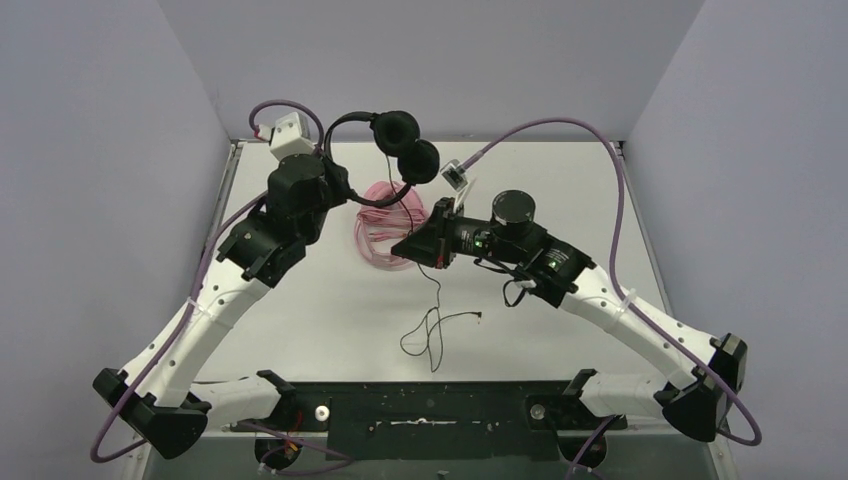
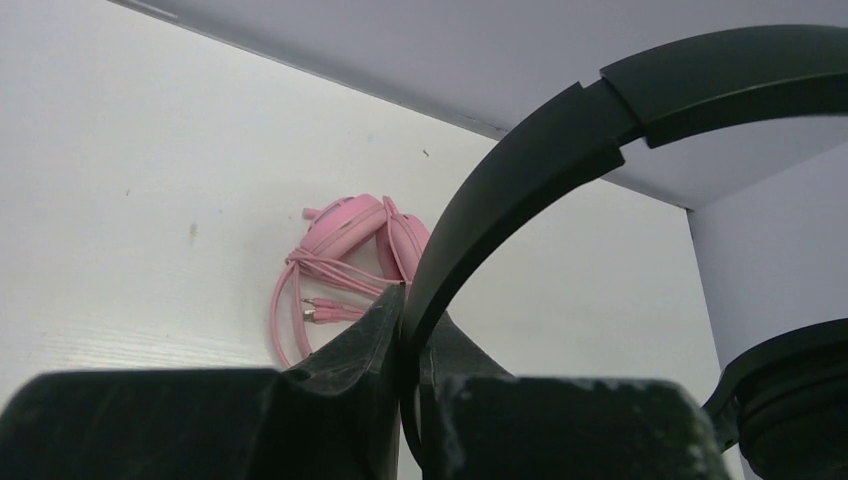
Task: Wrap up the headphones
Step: Wrap the headphones cable around the headphones.
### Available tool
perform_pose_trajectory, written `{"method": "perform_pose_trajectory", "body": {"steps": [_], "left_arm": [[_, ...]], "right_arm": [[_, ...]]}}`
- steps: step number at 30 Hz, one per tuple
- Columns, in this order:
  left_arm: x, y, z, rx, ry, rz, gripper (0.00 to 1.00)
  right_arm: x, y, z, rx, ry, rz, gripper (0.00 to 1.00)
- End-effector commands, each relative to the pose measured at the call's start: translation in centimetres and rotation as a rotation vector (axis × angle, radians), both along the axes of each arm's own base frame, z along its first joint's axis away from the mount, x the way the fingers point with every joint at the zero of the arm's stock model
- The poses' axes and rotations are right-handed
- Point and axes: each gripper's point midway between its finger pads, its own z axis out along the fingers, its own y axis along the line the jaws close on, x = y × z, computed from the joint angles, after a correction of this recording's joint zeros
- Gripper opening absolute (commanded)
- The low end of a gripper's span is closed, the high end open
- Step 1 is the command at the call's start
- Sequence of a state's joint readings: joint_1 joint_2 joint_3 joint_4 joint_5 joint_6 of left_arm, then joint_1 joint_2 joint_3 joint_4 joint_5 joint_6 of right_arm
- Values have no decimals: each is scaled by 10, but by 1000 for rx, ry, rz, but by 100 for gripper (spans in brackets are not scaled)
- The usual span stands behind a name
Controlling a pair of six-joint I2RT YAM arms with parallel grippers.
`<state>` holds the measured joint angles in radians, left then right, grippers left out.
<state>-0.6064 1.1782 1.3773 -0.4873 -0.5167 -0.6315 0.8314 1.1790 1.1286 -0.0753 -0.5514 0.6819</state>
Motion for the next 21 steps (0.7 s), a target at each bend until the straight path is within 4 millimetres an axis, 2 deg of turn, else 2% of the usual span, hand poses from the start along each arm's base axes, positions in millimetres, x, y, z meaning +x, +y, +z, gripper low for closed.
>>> {"method": "perform_pose_trajectory", "body": {"steps": [1, 4, 8, 16, 19, 21], "left_arm": [[5, 8, 46, -76, -161, 93, 0], [5, 5, 45, -66, -164, 91, 0], [5, 3, 45, -68, -167, 86, 0], [10, -8, 47, -71, -212, 34, 0], [12, -11, 45, -76, -214, 26, 0], [12, -12, 44, -76, -219, 21, 0]], "right_arm": [[5, 21, 45, 114, -60, 45, 0], [6, 32, 48, 131, -49, 72, 0], [9, 44, 40, 123, -14, 96, 0], [-8, 73, 46, 103, -63, 198, 0], [-7, 80, 49, 103, -68, 203, 0], [-5, 85, 42, 83, -57, 203, 0]]}}
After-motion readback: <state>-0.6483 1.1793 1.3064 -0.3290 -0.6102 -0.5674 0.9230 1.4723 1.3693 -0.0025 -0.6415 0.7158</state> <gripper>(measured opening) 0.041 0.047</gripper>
